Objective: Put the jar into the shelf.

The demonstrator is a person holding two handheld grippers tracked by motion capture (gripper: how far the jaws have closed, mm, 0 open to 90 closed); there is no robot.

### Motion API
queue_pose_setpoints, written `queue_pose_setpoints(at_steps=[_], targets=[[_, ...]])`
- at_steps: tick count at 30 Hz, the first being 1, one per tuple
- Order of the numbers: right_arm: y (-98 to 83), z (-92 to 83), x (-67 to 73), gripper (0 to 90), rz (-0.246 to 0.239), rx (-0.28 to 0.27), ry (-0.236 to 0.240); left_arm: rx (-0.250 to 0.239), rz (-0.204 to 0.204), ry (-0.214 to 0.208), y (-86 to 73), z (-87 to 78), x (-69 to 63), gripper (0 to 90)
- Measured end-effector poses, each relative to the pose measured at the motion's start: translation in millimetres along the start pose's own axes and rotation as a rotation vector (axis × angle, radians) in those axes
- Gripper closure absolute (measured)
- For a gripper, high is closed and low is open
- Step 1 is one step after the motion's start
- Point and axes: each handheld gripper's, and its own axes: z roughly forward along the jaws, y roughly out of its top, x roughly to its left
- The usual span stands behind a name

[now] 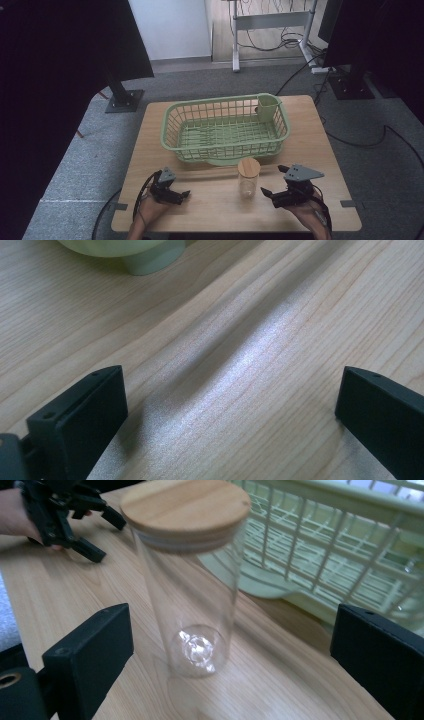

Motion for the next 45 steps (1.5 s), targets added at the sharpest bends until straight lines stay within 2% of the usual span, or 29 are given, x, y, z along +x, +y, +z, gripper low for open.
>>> queue_pose_setpoints(at_steps=[19,32,45], targets=[[24.1,16.8,7.5,2.9,-0.035,-0.033,0.060,0.000,0.000,0.000,0.0,0.0,0.0,0.0],[34.4,32.0,2.0,4.8,-0.026,-0.060,0.119,0.000,0.000,0.000,0.0,0.0,0.0,0.0],[43.0,47.1,2.8,11.5,-0.043,-0.040,0.166,0.000,0.000,0.000,0.0,0.0,0.0,0.0]])
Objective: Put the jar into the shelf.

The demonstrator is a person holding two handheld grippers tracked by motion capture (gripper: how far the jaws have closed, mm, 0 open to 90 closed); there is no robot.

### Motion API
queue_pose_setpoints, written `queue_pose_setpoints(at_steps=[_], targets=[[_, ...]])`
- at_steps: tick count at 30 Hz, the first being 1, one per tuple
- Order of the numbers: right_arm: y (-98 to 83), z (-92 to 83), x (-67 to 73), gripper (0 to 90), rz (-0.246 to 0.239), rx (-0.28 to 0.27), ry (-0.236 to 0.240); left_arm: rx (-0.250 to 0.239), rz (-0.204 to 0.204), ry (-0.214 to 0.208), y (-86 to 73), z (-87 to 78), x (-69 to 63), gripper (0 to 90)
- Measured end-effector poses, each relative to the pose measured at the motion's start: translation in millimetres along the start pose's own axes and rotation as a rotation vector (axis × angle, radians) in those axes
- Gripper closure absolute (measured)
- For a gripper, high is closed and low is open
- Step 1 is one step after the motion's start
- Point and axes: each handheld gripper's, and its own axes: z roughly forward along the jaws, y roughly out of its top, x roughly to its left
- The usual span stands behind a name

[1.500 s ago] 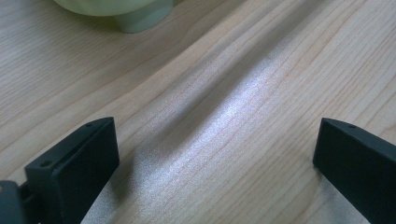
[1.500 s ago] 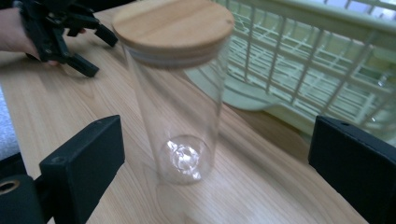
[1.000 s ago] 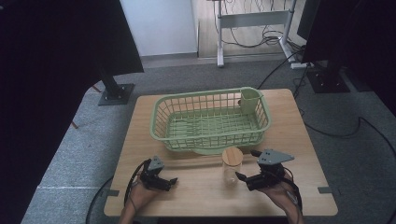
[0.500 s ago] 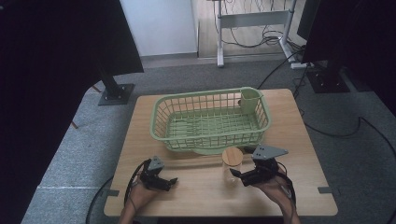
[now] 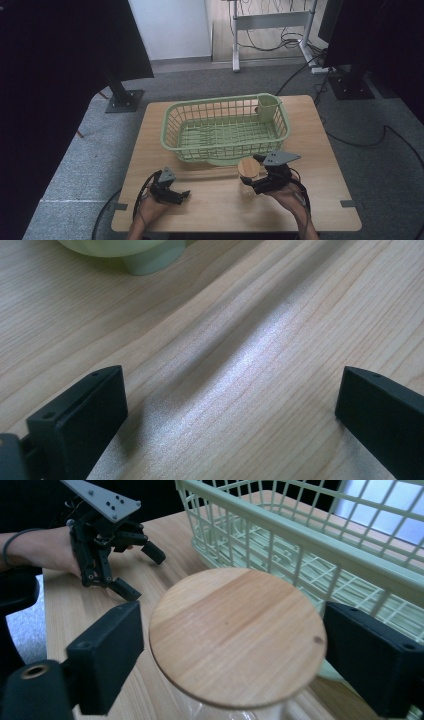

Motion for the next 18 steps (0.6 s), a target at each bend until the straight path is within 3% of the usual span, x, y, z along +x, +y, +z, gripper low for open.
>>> queue_pose_setpoints(at_steps=[5,18], targets=[[3.5,4.2,1.7,22.3,-0.007,0.018,-0.013,0.000,0.000,0.000,0.0,0.0,0.0,0.0],[10.2,-0.3,3.9,22.9,-0.002,0.011,-0.004,0.000,0.001,-0.001,0.1,0.1,0.3,0.0]])
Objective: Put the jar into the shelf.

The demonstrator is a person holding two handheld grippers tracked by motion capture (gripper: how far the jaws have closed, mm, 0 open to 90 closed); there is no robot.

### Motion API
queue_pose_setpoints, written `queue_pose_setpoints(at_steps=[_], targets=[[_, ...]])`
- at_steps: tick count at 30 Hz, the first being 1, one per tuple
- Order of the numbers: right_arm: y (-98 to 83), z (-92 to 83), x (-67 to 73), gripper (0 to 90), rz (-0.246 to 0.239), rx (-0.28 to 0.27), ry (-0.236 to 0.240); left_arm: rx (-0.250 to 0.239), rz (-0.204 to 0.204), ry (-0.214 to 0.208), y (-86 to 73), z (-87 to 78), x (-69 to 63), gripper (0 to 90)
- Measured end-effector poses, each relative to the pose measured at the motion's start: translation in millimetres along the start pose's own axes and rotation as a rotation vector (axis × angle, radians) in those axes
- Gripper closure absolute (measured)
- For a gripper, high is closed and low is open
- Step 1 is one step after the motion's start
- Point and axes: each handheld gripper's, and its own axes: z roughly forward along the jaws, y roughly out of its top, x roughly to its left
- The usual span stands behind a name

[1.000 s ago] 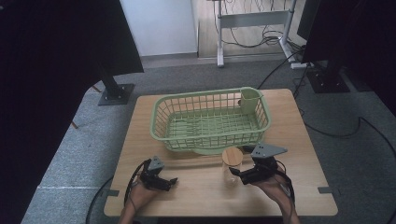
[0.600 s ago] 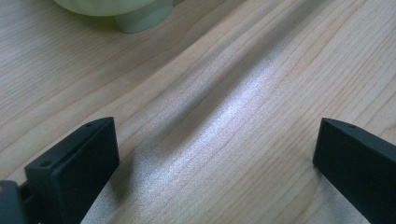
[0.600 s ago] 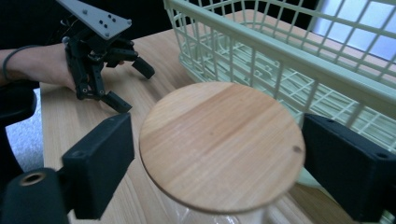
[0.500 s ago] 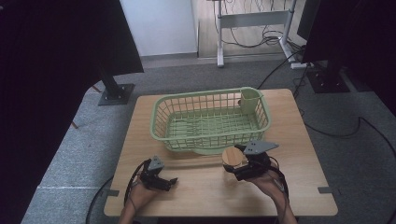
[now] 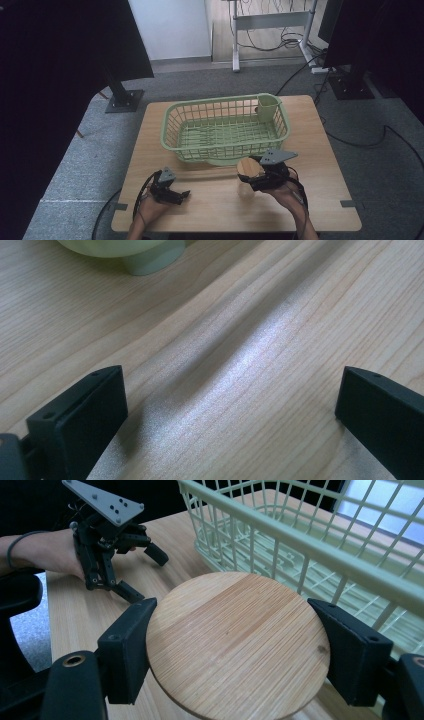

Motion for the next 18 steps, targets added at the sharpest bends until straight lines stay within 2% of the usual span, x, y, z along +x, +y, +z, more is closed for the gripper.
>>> queue_pose_setpoints(at_steps=[18], targets=[[28.6,-8.4,0.9,22.9,-0.047,0.003,-0.028,0.000,0.000,0.000,0.0,0.0,0.0,0.0]])
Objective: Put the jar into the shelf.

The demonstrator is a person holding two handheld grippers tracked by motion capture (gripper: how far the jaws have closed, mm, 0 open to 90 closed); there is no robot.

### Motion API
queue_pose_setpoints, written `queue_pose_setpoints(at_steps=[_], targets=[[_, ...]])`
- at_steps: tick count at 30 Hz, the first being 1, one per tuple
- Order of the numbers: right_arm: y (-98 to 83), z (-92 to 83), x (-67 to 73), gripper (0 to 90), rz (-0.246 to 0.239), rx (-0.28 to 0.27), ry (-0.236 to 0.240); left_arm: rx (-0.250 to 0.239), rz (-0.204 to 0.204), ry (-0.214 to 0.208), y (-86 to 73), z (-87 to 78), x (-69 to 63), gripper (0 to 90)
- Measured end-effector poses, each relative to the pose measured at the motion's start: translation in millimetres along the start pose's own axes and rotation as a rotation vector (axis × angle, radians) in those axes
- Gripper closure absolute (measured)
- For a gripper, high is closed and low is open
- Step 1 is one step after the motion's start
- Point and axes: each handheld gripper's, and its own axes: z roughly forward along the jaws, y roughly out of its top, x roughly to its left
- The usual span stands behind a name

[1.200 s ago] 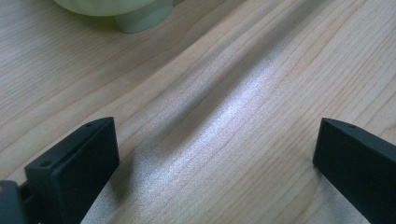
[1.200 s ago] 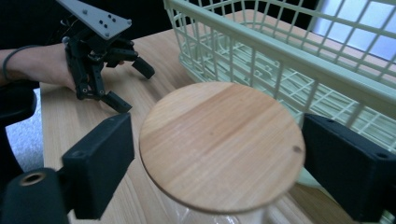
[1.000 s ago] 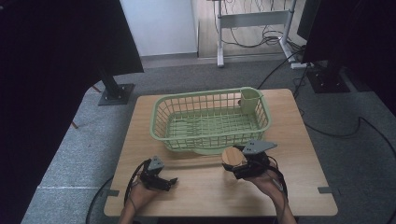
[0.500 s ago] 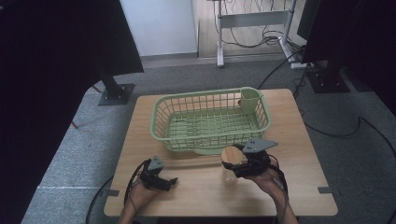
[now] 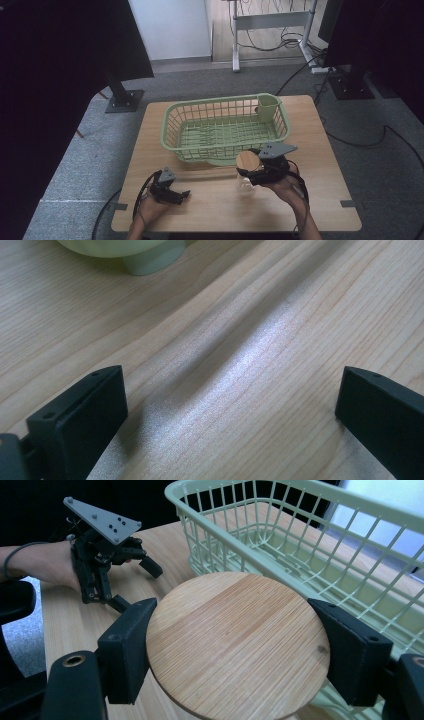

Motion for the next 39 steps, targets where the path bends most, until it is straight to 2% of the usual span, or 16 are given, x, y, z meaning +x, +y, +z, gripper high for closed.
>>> queue_pose_setpoints(at_steps=[39], targets=[[78.5,-27.8,-10.6,22.9,-0.035,-0.045,-0.039,-0.001,0.000,0.000,0.2,0.3,0.1,0.0]])
